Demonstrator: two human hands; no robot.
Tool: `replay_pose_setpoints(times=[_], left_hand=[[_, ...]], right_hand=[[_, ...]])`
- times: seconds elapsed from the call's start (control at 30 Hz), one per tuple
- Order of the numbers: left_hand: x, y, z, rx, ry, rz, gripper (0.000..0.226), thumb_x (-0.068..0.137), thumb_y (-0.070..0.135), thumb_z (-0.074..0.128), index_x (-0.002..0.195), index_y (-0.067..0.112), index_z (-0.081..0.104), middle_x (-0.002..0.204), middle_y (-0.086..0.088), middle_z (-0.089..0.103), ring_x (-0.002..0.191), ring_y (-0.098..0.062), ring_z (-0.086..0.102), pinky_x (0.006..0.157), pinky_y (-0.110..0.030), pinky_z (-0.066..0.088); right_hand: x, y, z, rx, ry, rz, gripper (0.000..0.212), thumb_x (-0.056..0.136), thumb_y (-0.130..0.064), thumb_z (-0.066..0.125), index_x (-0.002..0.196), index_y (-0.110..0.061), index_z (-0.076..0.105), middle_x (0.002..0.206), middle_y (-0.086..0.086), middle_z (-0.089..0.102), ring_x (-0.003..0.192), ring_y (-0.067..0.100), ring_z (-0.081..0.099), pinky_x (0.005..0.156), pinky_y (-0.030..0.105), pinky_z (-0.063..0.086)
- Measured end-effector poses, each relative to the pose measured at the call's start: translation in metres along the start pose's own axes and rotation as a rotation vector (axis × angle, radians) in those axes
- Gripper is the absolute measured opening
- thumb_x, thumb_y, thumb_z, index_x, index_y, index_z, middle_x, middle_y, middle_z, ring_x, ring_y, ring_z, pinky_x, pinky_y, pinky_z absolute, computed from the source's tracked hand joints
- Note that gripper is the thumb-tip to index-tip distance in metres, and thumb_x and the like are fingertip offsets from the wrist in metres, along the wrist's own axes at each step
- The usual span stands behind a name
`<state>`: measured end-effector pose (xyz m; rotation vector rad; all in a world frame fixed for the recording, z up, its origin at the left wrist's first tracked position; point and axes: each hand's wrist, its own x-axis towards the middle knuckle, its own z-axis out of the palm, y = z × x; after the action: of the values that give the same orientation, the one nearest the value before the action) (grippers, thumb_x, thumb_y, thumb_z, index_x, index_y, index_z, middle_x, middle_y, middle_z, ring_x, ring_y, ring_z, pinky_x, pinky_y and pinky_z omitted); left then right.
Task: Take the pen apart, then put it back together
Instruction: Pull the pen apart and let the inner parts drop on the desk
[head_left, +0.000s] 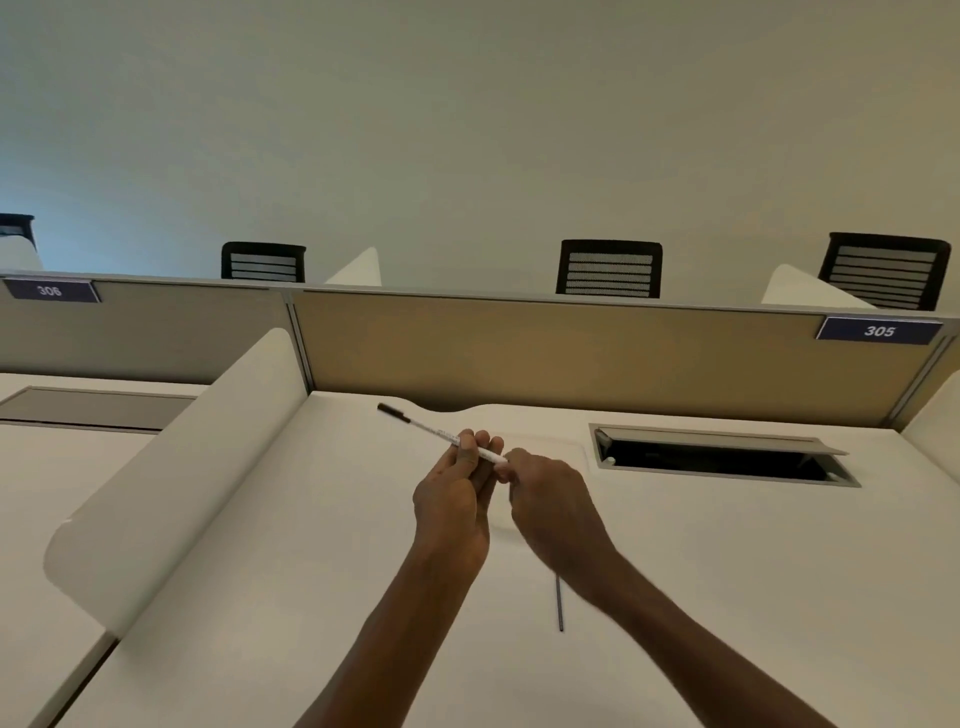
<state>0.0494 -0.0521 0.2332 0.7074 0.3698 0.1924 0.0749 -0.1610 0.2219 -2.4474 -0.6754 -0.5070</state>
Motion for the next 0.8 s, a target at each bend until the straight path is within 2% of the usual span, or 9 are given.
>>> replay_pose_setpoints(times=[0.13, 0.2, 0.27, 0.33, 0.4, 0.5, 0.57, 0.73, 0.8], left_hand=[[0.005, 0.007, -0.006, 0.059, -0.119, 0.004, 0.026, 0.097, 0.018, 0.054, 0.11, -0.001, 0.066, 0.102, -0.014, 0.068, 0.088, -0.02, 0.07, 0.074, -0.029, 0.059], [0.005, 0.01, -0.007, 0.085, -0.178, 0.004, 0.026, 0.097, 0.021, 0.055, 0.108, 0.001, 0.065, 0.104, -0.017, 0.065, 0.075, -0.018, 0.067, 0.064, -0.027, 0.056], [0.005, 0.012, -0.006, 0.08, -0.208, 0.02, 0.025, 0.096, 0.02, 0.056, 0.108, 0.0, 0.066, 0.102, -0.016, 0.066, 0.074, -0.018, 0.068, 0.065, -0.027, 0.057], [0.002, 0.01, -0.006, 0.06, -0.176, 0.067, 0.021, 0.094, 0.016, 0.057, 0.103, 0.002, 0.069, 0.095, -0.011, 0.072, 0.087, -0.02, 0.072, 0.074, -0.029, 0.06], [-0.002, 0.006, -0.003, 0.057, -0.1, 0.112, 0.017, 0.093, 0.013, 0.058, 0.102, 0.005, 0.071, 0.091, -0.008, 0.075, 0.091, -0.021, 0.073, 0.082, -0.031, 0.06], [-0.006, 0.002, 0.002, 0.005, 0.008, 0.096, 0.017, 0.094, 0.012, 0.059, 0.105, 0.003, 0.069, 0.091, -0.008, 0.075, 0.091, -0.022, 0.073, 0.084, -0.035, 0.06], [-0.007, 0.003, 0.005, -0.04, 0.056, 0.053, 0.017, 0.094, 0.014, 0.06, 0.105, 0.004, 0.069, 0.091, -0.008, 0.076, 0.088, -0.021, 0.074, 0.079, -0.034, 0.06], [-0.008, 0.004, 0.003, -0.075, 0.043, -0.009, 0.017, 0.095, 0.016, 0.059, 0.104, 0.005, 0.069, 0.089, -0.006, 0.078, 0.086, -0.019, 0.075, 0.071, -0.03, 0.061], [-0.007, 0.006, 0.002, -0.058, 0.003, 0.006, 0.019, 0.097, 0.015, 0.056, 0.108, 0.003, 0.067, 0.09, -0.006, 0.077, 0.087, -0.018, 0.075, 0.074, -0.03, 0.061]], right_hand=[[0.015, -0.005, -0.023, 1.021, -0.406, 0.578, 0.04, 0.103, -0.03, 0.04, 0.085, -0.007, 0.067, 0.064, 0.006, 0.063, 0.046, 0.012, 0.048, 0.043, 0.022, 0.038], [0.018, -0.002, -0.033, 1.197, -0.554, 0.687, 0.044, 0.104, -0.031, 0.038, 0.087, -0.005, 0.069, 0.066, 0.006, 0.063, 0.046, 0.011, 0.047, 0.043, 0.019, 0.036], [0.018, 0.0, -0.036, 1.28, -0.629, 0.726, 0.042, 0.104, -0.03, 0.038, 0.084, -0.008, 0.068, 0.063, 0.002, 0.061, 0.044, 0.008, 0.044, 0.042, 0.018, 0.032], [0.019, -0.002, -0.033, 1.216, -0.577, 0.713, 0.039, 0.104, -0.03, 0.039, 0.078, -0.012, 0.062, 0.059, -0.001, 0.056, 0.042, 0.007, 0.041, 0.04, 0.016, 0.031], [0.017, -0.01, -0.023, 1.006, -0.401, 0.643, 0.036, 0.102, -0.024, 0.043, 0.072, -0.014, 0.06, 0.057, 0.0, 0.052, 0.043, 0.008, 0.041, 0.042, 0.018, 0.034], [0.01, -0.016, -0.005, 0.302, -0.073, 0.299, 0.028, 0.092, -0.005, 0.048, 0.071, -0.014, 0.063, 0.062, 0.002, 0.061, 0.055, 0.017, 0.055, 0.053, 0.03, 0.045], [0.003, -0.016, 0.003, -0.03, 0.074, 0.073, 0.019, 0.092, -0.004, 0.052, 0.08, -0.009, 0.065, 0.067, 0.007, 0.066, 0.057, 0.023, 0.059, 0.054, 0.036, 0.051], [-0.004, -0.008, 0.007, -0.232, 0.172, -0.17, 0.005, 0.086, -0.001, 0.065, 0.083, -0.005, 0.065, 0.065, 0.008, 0.063, 0.049, 0.021, 0.055, 0.042, 0.029, 0.047], [-0.001, -0.007, 0.002, -0.077, 0.088, -0.09, 0.013, 0.094, -0.005, 0.055, 0.083, -0.007, 0.063, 0.064, 0.006, 0.063, 0.05, 0.018, 0.054, 0.046, 0.031, 0.046]])
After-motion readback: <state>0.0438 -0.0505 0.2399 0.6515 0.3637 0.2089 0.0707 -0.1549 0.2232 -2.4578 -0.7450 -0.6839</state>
